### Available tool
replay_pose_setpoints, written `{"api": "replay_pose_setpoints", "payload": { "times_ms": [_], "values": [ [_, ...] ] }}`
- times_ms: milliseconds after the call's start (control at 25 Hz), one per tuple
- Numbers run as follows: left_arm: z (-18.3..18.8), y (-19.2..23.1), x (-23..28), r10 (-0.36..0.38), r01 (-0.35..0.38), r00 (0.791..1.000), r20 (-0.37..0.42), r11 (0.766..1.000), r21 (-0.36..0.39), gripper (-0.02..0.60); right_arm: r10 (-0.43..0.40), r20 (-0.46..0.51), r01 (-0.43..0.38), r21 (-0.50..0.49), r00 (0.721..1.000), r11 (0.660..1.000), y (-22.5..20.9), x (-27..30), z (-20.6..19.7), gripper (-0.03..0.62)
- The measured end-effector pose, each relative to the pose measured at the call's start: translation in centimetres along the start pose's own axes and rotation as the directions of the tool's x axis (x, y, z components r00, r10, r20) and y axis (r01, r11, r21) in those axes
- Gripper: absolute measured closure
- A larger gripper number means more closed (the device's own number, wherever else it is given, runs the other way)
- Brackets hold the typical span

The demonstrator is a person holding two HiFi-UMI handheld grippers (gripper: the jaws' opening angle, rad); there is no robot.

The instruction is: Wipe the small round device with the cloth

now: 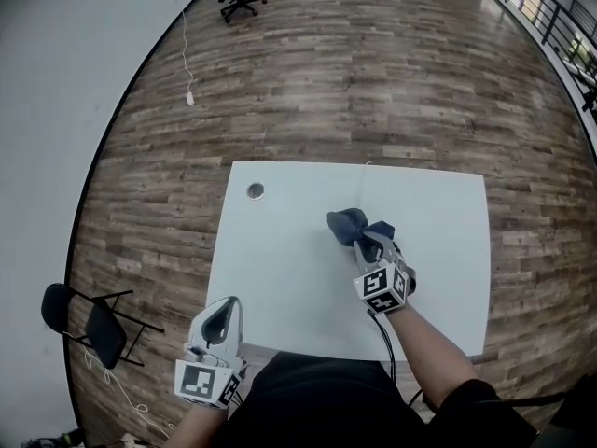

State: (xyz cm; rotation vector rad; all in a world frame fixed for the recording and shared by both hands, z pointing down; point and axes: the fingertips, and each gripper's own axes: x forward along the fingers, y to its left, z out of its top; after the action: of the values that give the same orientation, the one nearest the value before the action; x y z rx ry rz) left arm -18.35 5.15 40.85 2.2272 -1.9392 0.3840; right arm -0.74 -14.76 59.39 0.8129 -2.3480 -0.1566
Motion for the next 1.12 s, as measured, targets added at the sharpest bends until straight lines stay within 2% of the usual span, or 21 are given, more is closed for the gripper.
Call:
{"api": "replay_pose_setpoints", "payload": {
  "times_ms": [200, 320, 480, 880, 1000, 1120],
  "values": [
    [-1.1, 0.8, -0.6, 0.032, -0.033, 0.999, -0.014, 0.999, -0.033, 0.578, 0.026, -0.005, -0.027, -0.12, 1.0, 0.992, 1.7, -0.3, -0.3, 0.545],
    [-1.0, 0.9, -0.4, 0.034, -0.035, 0.999, -0.012, 0.999, -0.04, 0.578, 0.064, -0.025, -0.067, -0.14, 0.998, 0.988, 2.9, -0.1, -0.8, 0.545],
    [-0.7, 0.8, 0.0, 0.021, -0.021, 1.0, -0.014, 0.999, -0.037, 0.578, 0.125, -0.069, -0.132, -0.105, 0.99, 0.986, 5.0, 0.6, -2.1, 0.545],
    [-0.9, 0.9, 0.2, -0.006, 0.006, 0.998, -0.055, 1.0, -0.009, 0.578, 0.185, -0.132, -0.182, 0.038, 0.974, 0.983, 7.6, 2.1, -4.8, 0.545],
    [-1.1, 1.2, 0.4, -0.012, 0.012, 0.998, -0.057, 1.0, -0.013, 0.578, 0.207, -0.09, -0.205, 0.03, 0.974, 0.978, 8.4, 1.4, -3.3, 0.545],
    [-1.0, 1.4, 0.8, -0.019, 0.018, 0.999, -0.036, 0.999, -0.027, 0.578, 0.163, 0.011, -0.163, 0.026, 0.987, 0.986, 6.6, -1.1, 0.3, 0.545]
  ]
}}
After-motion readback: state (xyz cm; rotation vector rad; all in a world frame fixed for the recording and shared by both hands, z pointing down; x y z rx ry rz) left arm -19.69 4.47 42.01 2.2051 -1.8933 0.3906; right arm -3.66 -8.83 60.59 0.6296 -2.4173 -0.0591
